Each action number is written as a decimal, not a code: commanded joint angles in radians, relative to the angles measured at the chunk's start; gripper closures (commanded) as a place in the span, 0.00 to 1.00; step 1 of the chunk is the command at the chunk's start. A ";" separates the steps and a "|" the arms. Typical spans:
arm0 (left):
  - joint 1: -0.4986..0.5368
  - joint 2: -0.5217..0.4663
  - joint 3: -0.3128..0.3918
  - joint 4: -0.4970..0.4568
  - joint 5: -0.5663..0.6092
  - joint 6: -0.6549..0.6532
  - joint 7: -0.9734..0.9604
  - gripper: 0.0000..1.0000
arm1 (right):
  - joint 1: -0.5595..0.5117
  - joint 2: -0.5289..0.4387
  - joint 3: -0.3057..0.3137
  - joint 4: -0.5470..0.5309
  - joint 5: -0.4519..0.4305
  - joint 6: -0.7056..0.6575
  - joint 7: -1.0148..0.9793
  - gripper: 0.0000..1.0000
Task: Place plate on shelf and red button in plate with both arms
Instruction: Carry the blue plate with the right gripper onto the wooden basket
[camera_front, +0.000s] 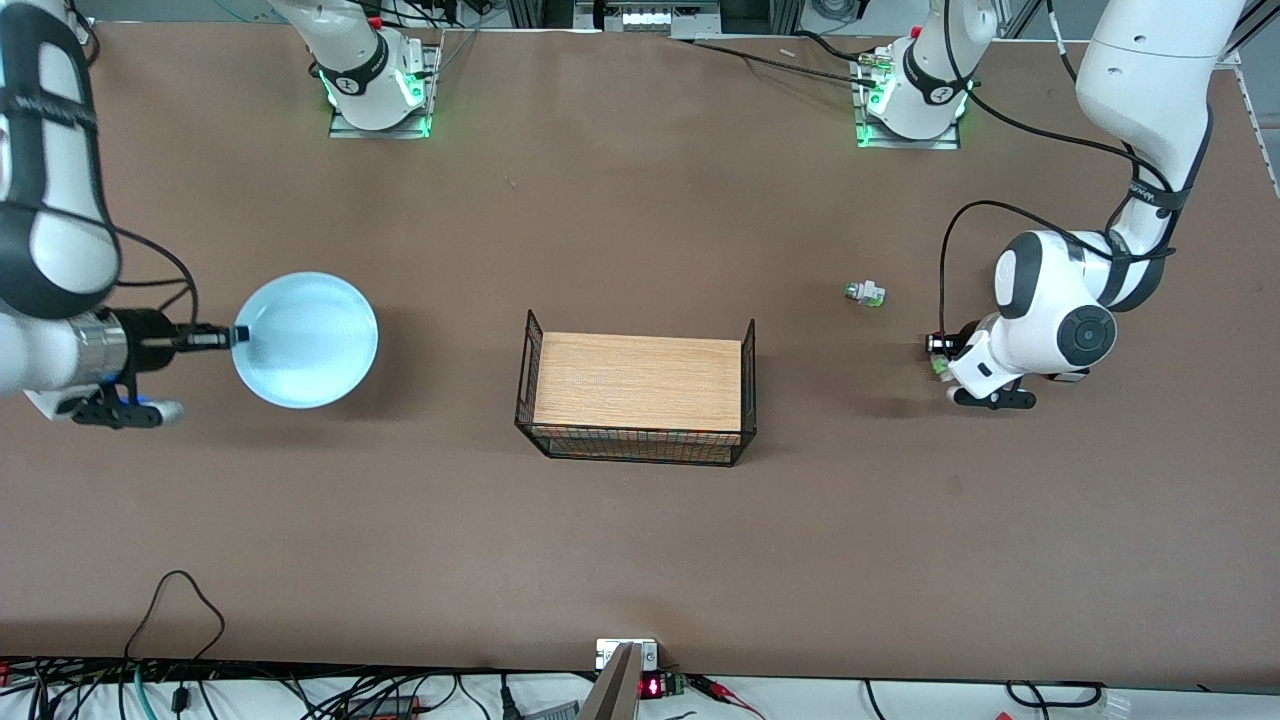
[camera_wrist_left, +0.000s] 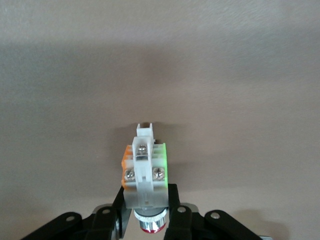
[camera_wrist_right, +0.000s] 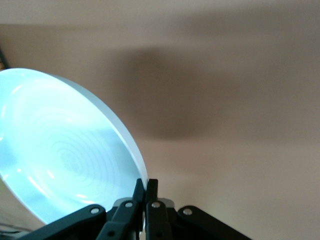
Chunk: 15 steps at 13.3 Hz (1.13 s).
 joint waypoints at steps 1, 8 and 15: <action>-0.001 -0.026 0.000 0.013 0.007 -0.030 -0.005 1.00 | -0.005 -0.065 0.004 -0.025 0.096 -0.056 0.095 1.00; 0.013 -0.178 0.008 0.176 0.013 -0.339 -0.005 1.00 | 0.231 -0.160 0.021 -0.026 0.184 -0.036 0.488 1.00; 0.017 -0.201 0.011 0.555 0.015 -0.749 -0.005 1.00 | 0.455 -0.137 0.024 -0.044 0.188 0.182 0.680 1.00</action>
